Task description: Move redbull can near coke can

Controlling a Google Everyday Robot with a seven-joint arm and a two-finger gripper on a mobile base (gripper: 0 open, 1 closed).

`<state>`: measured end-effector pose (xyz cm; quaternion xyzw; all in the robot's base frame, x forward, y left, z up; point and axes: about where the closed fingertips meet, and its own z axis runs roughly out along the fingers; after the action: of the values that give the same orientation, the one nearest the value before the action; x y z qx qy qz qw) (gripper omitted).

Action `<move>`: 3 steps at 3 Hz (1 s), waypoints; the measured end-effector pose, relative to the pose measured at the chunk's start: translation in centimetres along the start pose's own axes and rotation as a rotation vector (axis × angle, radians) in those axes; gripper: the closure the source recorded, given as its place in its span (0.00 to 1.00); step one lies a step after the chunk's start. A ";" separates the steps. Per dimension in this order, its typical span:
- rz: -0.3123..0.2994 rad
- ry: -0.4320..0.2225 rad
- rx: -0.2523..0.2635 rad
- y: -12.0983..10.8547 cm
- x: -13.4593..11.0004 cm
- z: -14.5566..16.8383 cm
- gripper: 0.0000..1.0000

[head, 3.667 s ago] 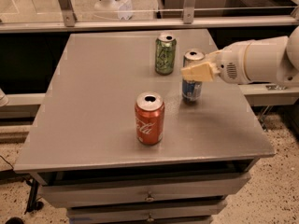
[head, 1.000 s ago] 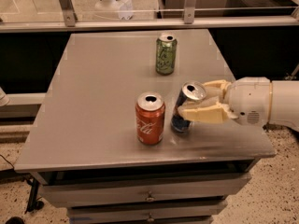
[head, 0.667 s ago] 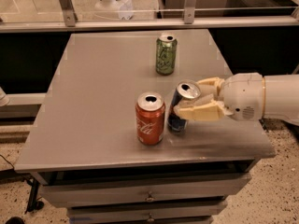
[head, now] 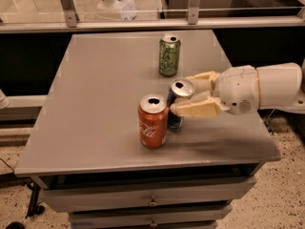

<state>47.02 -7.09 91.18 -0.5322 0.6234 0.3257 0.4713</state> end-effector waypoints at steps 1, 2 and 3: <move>-0.016 0.014 -0.029 -0.2 0.0 0.4 0.00; -0.023 0.025 -0.045 -0.3 0.1 0.6 0.00; -0.029 0.036 -0.050 -0.4 0.2 0.5 0.00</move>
Offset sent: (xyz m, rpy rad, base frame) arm 0.0070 0.0009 -0.0054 -0.0428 0.0027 0.0579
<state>47.51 -6.78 90.82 -0.5585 0.6158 0.3247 0.4510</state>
